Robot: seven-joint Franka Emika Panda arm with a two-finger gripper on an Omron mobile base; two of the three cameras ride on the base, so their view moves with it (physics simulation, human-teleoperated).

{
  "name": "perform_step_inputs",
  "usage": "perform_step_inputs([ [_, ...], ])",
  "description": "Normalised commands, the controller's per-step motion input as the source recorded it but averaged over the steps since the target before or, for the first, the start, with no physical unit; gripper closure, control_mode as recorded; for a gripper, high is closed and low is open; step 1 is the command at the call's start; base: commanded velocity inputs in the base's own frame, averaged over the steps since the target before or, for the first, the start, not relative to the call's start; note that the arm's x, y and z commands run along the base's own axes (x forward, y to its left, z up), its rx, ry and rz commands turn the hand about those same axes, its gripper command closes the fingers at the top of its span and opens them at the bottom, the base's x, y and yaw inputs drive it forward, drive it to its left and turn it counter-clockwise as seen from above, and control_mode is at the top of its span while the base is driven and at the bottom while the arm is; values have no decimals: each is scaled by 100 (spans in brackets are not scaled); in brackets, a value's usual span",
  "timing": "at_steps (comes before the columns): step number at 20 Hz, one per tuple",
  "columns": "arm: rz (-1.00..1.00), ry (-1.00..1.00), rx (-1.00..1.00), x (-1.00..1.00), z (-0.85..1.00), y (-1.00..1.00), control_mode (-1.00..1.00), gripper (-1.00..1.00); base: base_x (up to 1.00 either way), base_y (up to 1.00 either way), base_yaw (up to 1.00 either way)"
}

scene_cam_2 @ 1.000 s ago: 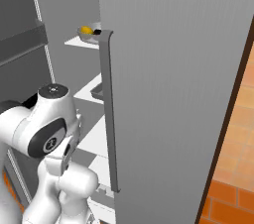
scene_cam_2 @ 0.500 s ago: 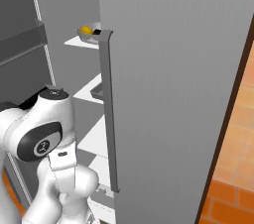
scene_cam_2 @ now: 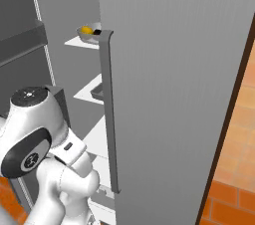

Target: Take the meat container that has the steak and place it on the second highest rack of the freezer. Then take the vegetable container that has the lemon and bell pepper and place it on the highest rack of the freezer.

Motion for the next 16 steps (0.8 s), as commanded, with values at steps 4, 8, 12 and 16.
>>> perform_step_inputs([
  [4, 49, -57, -9, -9, 22, 29, -100, -100, 0, 0, 0],
  [8, 41, -39, -1, 1, 12, 83, -100, -100, 0, 0, 0],
  [12, 18, -22, -1, -3, 0, 100, -100, -100, 0, 0, 0],
  [16, 7, -13, -2, -23, -2, 100, -100, -100, 0, 0, 0],
])
